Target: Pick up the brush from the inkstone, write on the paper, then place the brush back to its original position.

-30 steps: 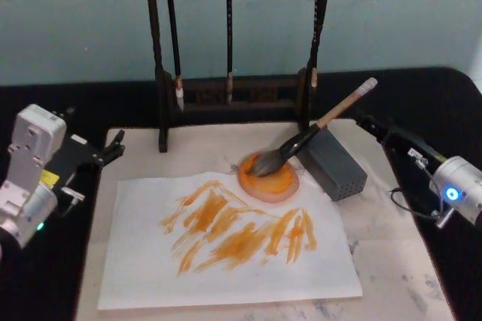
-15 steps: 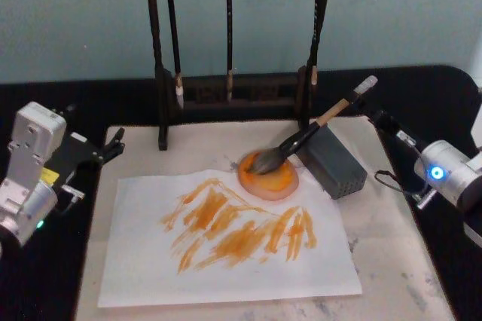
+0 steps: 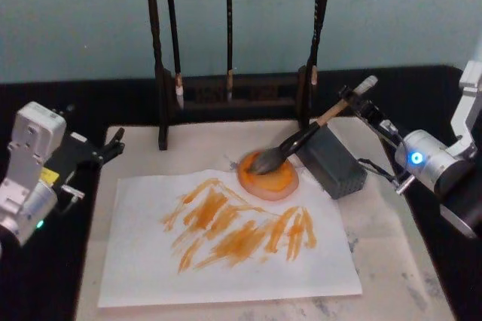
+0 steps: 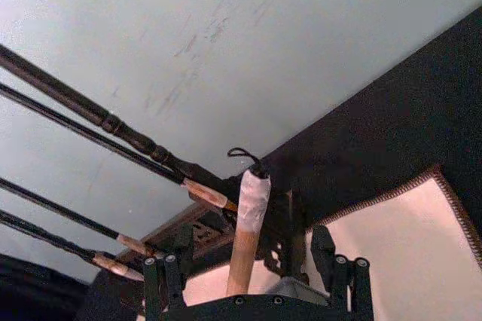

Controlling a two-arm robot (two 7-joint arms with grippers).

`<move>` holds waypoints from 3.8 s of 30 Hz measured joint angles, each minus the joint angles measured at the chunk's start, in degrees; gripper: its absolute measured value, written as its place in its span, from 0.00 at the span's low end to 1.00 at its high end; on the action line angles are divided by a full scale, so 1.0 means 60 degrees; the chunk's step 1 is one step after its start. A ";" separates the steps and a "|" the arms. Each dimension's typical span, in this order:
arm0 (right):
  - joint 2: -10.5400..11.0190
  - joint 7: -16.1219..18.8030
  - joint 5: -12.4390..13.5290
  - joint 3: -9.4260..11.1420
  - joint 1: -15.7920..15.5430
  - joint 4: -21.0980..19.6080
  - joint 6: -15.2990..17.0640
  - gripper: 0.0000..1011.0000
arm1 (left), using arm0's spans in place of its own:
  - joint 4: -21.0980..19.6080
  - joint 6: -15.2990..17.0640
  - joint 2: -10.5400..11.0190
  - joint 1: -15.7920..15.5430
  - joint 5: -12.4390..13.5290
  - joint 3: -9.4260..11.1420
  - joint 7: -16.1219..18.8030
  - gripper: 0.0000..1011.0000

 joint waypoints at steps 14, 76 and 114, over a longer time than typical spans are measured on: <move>-0.0236 0.0655 0.0412 -0.0285 0.1122 0.1755 -0.0161 0.99 | 0.0000 0.0000 0.0000 0.0000 0.0000 0.0000 0.0000 0.99; 0.0292 0.0785 0.1103 -0.1275 0.0994 0.1303 -0.0220 0.88 | 0.0000 0.0000 0.0000 0.0000 0.0000 0.0000 0.0000 0.99; 0.0282 0.0796 0.1089 -0.1260 0.1003 0.1320 -0.0208 0.15 | 0.0000 0.0000 0.0000 0.0000 0.0000 0.0000 0.0000 0.99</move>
